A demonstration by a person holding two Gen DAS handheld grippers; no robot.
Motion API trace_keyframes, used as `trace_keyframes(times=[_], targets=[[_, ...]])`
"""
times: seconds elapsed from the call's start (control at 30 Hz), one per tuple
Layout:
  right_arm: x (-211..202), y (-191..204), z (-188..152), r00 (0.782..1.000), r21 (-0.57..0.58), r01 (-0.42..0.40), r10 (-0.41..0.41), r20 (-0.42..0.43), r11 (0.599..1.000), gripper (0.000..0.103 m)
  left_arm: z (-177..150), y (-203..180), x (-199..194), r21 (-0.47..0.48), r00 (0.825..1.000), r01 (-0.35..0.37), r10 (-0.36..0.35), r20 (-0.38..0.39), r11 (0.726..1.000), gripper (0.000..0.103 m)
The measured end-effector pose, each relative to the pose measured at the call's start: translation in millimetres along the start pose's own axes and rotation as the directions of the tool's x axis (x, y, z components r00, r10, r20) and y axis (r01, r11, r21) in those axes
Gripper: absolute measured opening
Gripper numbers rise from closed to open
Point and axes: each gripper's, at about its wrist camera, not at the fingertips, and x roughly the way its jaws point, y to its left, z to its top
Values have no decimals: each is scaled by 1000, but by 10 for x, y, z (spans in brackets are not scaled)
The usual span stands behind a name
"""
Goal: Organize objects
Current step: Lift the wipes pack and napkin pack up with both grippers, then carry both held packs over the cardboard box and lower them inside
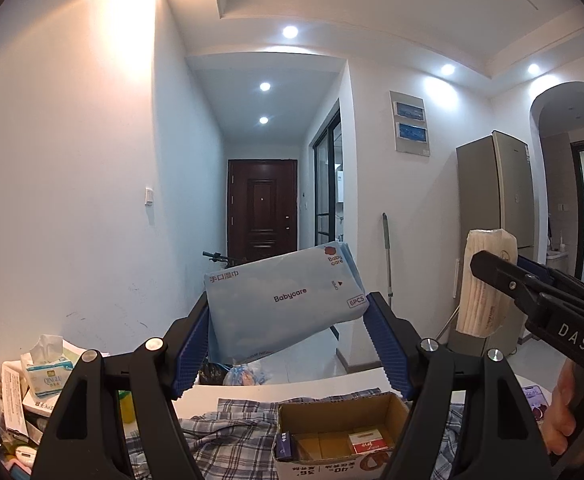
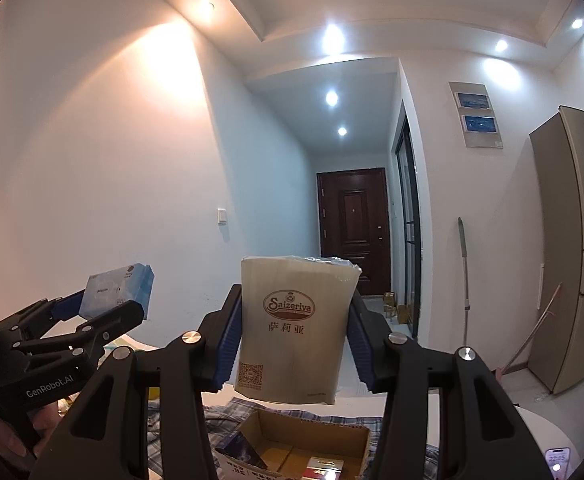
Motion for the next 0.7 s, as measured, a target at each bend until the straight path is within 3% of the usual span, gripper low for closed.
trace_keyframes(times=[0.2,0.33,0.63,0.7], targets=[[217,-199,-87,996,71,-23,29,-82,997,47,-143,-43,300,0,997,4,-4,-75,1000,76],[343,-328,-166,992,82,12,-2,-124,997,47,-286,-68,575,20,989,-25,27,-143,999,76],[739,-526,-404,969,98,59,-33,-246,993,47,-742,-118,1198,9,937,-6,9,-348,1000,76],[818,-565,-463,965,110,62,-31,-262,992,47,-854,-134,1324,-23,915,37,-43,-401,999,76]])
